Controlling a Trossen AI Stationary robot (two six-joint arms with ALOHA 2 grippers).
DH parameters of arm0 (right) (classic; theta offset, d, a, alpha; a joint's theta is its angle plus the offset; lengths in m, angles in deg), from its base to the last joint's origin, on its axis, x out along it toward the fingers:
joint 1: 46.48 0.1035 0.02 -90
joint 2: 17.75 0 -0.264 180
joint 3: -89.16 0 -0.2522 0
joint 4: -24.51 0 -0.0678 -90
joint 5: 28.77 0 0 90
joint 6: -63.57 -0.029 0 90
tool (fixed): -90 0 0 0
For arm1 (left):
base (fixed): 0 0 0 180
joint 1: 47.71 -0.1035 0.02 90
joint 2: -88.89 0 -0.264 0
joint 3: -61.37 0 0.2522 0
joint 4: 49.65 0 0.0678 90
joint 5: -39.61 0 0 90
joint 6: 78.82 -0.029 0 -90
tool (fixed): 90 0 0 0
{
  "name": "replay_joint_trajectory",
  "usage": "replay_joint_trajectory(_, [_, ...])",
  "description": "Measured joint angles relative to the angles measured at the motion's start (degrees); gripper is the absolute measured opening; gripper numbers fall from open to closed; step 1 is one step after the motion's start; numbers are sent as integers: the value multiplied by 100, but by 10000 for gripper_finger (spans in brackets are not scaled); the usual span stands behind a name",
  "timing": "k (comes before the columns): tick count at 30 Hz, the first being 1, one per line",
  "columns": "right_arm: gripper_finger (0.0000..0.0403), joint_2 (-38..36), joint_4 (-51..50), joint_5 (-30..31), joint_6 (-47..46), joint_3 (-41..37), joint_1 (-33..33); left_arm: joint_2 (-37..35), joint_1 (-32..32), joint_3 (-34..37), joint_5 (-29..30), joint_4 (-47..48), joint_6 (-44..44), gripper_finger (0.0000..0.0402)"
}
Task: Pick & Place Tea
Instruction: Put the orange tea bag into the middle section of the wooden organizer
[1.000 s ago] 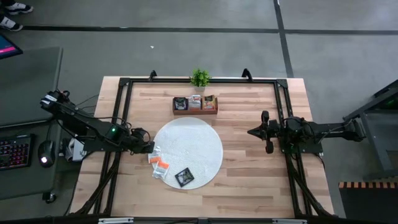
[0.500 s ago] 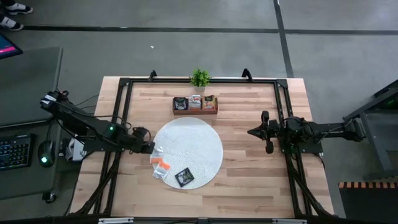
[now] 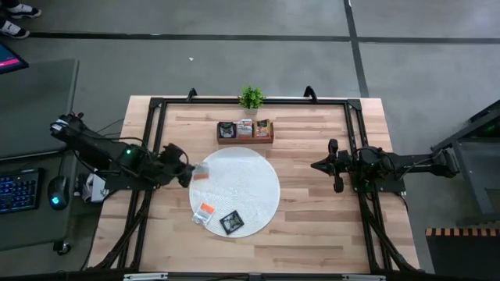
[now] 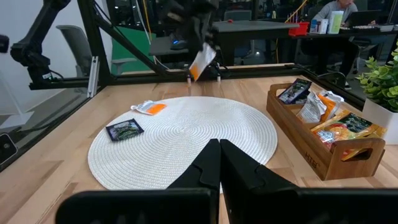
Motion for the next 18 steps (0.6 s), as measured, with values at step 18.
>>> replay_joint_trajectory(18, [1,0,0,0,0,0,1,1516,-1331,-1055,510,-1935,-5364,0])
